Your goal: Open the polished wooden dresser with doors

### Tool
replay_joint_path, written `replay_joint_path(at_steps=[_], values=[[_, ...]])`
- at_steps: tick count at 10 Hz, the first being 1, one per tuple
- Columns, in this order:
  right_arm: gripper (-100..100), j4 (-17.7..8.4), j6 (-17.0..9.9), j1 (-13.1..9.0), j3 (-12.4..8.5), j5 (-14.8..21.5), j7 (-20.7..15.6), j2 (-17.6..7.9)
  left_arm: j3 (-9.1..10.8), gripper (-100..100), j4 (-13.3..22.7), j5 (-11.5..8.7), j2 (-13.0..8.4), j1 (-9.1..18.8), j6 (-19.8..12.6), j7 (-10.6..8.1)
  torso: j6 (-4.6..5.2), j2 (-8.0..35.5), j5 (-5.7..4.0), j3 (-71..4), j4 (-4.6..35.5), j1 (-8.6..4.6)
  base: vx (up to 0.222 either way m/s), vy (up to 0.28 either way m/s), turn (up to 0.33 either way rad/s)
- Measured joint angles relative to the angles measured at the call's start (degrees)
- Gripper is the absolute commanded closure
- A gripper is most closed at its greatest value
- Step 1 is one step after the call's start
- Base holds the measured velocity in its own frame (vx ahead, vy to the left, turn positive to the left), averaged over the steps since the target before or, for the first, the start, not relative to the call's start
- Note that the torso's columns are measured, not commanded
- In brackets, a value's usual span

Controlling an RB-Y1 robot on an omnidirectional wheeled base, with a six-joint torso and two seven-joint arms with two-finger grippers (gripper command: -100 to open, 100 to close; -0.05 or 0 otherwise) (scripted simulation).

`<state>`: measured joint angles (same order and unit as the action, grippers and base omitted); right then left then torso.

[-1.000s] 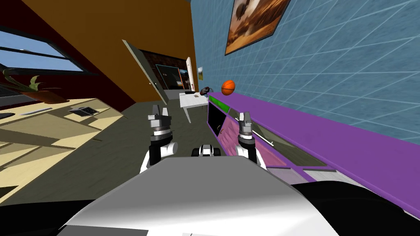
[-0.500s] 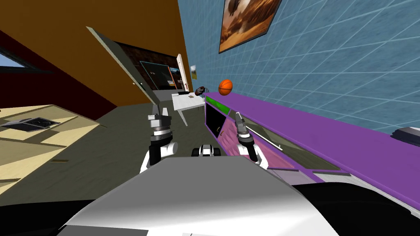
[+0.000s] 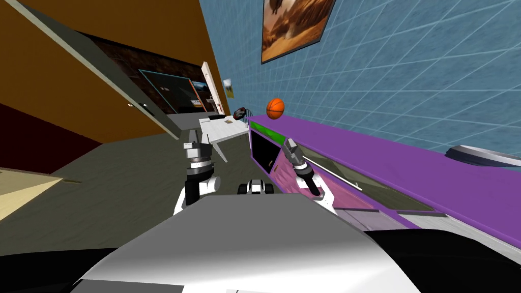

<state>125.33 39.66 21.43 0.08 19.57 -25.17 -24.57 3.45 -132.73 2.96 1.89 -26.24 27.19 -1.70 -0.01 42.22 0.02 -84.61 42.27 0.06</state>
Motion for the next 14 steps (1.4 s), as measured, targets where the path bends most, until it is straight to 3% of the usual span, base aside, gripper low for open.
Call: replay_joint_path(at_steps=[4, 14], values=[[-100, -2.56, 1.60, -2.97, 0.26, 5.18, -5.62, -5.07, 0.00, 0, 0.00, 0.00, 0.00, 0.01, 0.00, 0.00, 0.03, 0.25, -0.06, 0.16, 0.07, -0.17, 0.112, 0.130, -0.207], [-100, -11.36, 4.49, -11.45, 0.62, 18.51, -19.45, -21.27, 0.00, 0, 0.00, 0.00, -0.01, 0.01, 0.00, 0.00, 0.03, 0.03, -0.06, 0.02, 0.01, -0.21, 0.109, 0.152, -0.242]])
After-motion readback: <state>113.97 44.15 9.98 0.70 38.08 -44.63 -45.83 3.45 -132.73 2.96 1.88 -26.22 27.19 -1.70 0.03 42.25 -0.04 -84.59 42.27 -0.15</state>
